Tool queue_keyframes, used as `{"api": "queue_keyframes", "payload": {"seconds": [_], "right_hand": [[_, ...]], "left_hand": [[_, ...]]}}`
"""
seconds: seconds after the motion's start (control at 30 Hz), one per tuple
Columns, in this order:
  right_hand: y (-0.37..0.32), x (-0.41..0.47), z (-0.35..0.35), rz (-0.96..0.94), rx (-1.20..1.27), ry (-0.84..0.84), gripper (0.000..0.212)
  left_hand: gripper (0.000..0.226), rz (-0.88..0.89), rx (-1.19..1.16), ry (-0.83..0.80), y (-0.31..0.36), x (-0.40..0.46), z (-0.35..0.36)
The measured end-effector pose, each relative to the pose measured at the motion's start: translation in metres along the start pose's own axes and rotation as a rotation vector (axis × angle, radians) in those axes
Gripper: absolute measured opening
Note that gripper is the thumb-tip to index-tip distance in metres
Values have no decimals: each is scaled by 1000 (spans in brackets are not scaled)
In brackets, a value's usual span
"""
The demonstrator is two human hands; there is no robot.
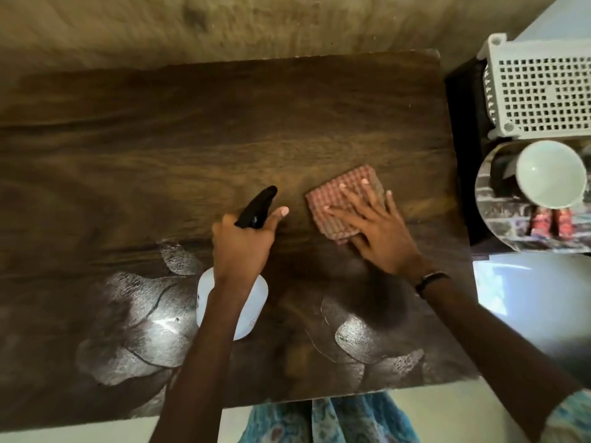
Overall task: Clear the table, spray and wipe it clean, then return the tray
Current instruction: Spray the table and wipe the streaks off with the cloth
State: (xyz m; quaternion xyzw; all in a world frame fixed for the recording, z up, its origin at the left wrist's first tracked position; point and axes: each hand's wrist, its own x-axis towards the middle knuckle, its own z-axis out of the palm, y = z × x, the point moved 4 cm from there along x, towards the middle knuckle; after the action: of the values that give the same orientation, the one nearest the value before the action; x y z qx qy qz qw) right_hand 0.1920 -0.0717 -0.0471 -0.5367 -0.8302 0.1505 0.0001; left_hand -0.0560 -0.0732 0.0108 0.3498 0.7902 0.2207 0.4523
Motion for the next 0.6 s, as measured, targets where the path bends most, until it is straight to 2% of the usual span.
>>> {"api": "queue_keyframes", "payload": {"seconds": [0.1,0.2,0.23,0.33,0.43,0.53,0.6], "right_hand": [[27,-11,-11,215,85,50,68],[23,-33,-8,475,168,143,66],[15,-44,-4,575,189,176,67],[-24,-71,11,786,240,236,71],[-72,-79,27,716,256,229,71],[-108,-93,39,486,207,191,67],[-113,-114,45,278,152,127,70]], "left_hand": [[68,-18,-3,-21,-10,-17,2],[52,-20,-11,-17,-20,-33,2],[54,-17,-16,-20,-24,-39,1],[82,-27,-10,-4,-36,-54,-4],[84,-30,-25,-15,-50,-69,-8],[73,-27,-20,-32,-63,-85,-12],[76,-35,-14,-25,-71,-97,-16]]}}
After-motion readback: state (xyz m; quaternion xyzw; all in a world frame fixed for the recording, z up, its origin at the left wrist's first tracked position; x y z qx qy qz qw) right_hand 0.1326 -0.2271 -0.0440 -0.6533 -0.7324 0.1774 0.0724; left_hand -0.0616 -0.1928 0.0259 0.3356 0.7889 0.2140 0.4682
